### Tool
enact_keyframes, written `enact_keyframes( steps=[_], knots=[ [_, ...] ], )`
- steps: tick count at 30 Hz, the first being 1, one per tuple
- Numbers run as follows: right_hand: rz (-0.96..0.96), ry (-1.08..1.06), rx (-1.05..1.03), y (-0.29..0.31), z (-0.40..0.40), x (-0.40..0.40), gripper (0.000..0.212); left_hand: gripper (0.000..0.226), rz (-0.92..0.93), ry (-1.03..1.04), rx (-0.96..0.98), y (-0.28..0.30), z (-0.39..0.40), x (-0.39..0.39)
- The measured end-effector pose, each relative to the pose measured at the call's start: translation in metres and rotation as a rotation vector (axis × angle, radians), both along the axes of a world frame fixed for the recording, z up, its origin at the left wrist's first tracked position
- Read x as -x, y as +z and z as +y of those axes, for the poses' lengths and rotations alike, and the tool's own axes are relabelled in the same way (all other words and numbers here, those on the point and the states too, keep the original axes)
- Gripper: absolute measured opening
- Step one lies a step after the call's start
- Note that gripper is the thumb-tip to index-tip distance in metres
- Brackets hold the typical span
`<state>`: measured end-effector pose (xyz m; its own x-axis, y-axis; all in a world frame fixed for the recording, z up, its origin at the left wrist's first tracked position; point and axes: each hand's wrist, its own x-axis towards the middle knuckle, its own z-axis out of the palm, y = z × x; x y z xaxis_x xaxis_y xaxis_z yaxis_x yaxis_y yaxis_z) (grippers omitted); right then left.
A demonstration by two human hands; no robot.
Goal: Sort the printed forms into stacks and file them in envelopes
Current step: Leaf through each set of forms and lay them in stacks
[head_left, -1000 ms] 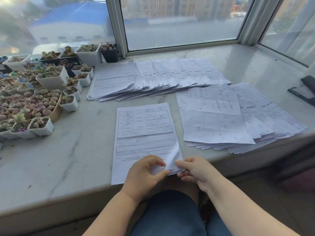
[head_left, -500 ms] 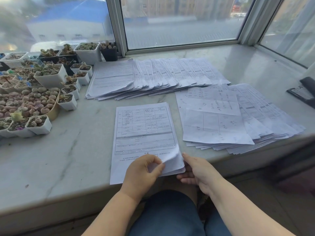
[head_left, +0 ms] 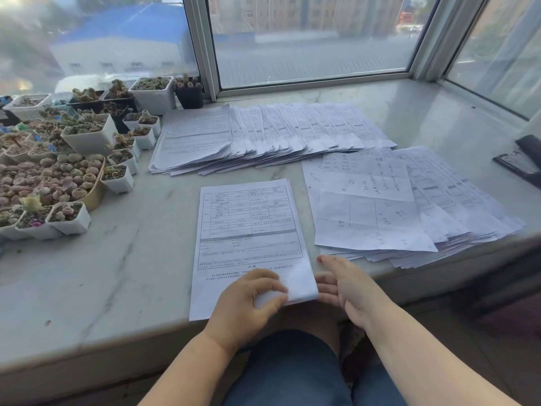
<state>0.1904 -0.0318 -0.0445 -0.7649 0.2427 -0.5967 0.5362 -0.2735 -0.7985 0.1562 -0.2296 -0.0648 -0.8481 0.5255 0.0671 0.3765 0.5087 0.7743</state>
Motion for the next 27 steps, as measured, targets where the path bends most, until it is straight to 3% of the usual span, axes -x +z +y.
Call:
enact_keyframes(
  steps=[3, 7, 9, 11, 14, 16, 20, 24, 27],
  knots=[
    [-0.013, 0.040, -0.053, 0.010, 0.003, 0.012, 0.024, 0.011, 0.040, -0.077, 0.106, -0.003, -0.001, -0.002],
    [-0.087, 0.260, -0.161, 0.015, -0.001, 0.025, 0.026, 0.010, 0.026, -0.051, 0.095, -0.001, -0.002, -0.001],
    [-0.072, 0.397, -0.341, 0.009, -0.007, 0.030, 0.018, 0.007, -0.003, -0.047, 0.064, 0.001, -0.003, 0.000],
    [-0.006, 0.532, -0.653, 0.005, -0.013, 0.036, 0.013, 0.007, -0.049, -0.010, -0.024, 0.008, -0.006, 0.005],
    [0.133, 0.421, -0.872, 0.013, 0.002, 0.055, 0.015, 0.010, 0.095, 0.182, -0.260, 0.032, -0.020, 0.037],
    [0.199, 0.183, -0.705, 0.026, 0.029, 0.078, 0.014, 0.013, 0.207, 0.339, -0.391, 0.051, -0.030, 0.070],
    [0.304, -0.241, -0.282, 0.067, 0.085, 0.152, 0.014, 0.015, 0.207, 0.500, -0.497, 0.069, -0.030, 0.139],
    [0.362, -0.366, -0.049, 0.083, 0.115, 0.232, 0.023, 0.019, 0.240, 0.486, -0.305, 0.058, -0.004, 0.210],
    [0.304, -0.353, 0.135, 0.084, 0.118, 0.285, 0.022, 0.028, 0.275, 0.428, -0.125, 0.046, 0.023, 0.261]
  ],
)
